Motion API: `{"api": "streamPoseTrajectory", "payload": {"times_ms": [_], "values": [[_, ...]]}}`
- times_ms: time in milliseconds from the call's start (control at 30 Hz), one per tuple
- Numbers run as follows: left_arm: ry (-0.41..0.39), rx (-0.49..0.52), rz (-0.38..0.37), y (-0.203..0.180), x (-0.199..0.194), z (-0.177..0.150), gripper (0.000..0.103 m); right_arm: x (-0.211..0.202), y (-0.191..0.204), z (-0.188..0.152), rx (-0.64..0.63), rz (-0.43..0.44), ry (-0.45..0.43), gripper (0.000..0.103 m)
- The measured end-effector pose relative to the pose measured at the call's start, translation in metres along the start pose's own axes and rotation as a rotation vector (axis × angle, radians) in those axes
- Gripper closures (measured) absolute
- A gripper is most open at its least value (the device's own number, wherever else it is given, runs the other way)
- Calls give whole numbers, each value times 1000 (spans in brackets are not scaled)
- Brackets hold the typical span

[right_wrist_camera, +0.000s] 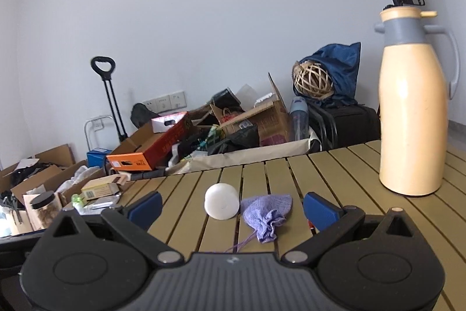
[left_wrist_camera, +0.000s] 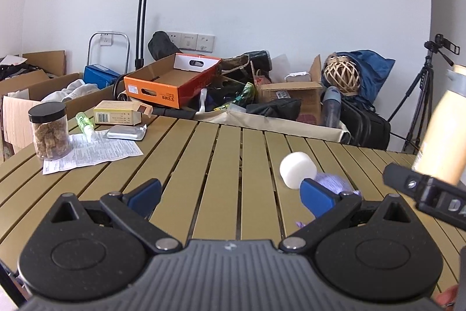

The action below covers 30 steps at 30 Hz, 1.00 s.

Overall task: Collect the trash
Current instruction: 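Grasp the lavender fabric pouch with the right gripper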

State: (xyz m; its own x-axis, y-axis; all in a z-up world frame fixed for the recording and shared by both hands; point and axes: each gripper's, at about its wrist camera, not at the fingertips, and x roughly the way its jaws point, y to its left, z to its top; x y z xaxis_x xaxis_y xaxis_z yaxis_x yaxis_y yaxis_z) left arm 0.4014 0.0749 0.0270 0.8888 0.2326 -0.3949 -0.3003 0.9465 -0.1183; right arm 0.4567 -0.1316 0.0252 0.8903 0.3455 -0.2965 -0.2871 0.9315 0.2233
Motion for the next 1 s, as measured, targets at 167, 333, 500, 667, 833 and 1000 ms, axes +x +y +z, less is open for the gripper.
{"api": "streamPoseTrajectory", "payload": {"times_ms": [167, 333, 500, 667, 833, 1000], "values": [[-15, 7, 11, 0, 19, 9, 0, 45, -9, 4, 34, -52, 40, 0], [-2, -1, 15, 4, 49, 14, 0, 88, -11, 4, 1, -103, 116, 0], [9, 6, 19, 8, 75, 16, 0, 126, -10, -6, -35, -124, 214, 0], [46, -24, 14, 20, 93, 16, 0, 157, 1, -10, -127, -171, 280, 6], [68, -43, 17, 26, 99, 15, 0, 183, 3, -15, -152, -185, 365, 18], [65, -47, 11, 26, 99, 16, 0, 193, -3, -21, -106, -199, 398, 29]]}}
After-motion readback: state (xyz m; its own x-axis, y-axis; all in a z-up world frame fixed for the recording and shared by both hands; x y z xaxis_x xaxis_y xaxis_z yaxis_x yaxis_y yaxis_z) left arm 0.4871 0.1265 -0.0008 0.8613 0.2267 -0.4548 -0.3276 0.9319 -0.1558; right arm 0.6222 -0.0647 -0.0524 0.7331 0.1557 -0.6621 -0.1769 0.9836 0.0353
